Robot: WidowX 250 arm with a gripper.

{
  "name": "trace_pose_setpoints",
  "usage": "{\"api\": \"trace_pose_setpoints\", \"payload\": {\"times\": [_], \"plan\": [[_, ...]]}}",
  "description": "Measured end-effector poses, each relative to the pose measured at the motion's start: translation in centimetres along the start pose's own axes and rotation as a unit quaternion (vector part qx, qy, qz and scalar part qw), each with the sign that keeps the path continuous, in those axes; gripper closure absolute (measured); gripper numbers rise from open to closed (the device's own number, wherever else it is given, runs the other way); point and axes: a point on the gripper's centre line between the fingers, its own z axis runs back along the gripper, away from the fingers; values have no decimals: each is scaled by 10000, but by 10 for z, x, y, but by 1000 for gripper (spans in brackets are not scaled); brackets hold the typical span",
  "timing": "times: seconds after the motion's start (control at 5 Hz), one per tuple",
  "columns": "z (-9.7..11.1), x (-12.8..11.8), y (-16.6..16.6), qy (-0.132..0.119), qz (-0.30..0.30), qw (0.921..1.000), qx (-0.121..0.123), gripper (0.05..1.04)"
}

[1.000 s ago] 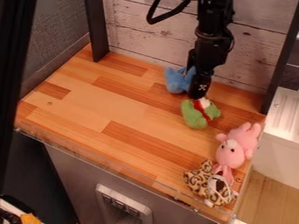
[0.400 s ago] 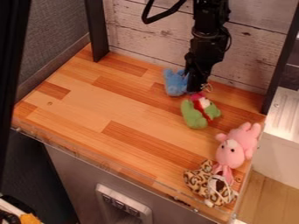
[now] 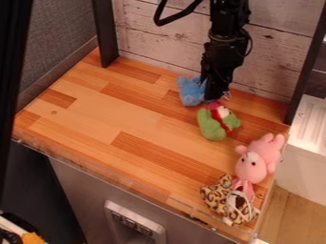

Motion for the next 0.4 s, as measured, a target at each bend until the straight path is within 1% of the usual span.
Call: {"api": "trace_pose_setpoints", "payload": {"times": [0.2, 0.4], "plan": [[1, 1, -1, 23, -79, 10000, -30, 810], [8, -2, -4, 230, 383, 9988, -213, 810]]}}
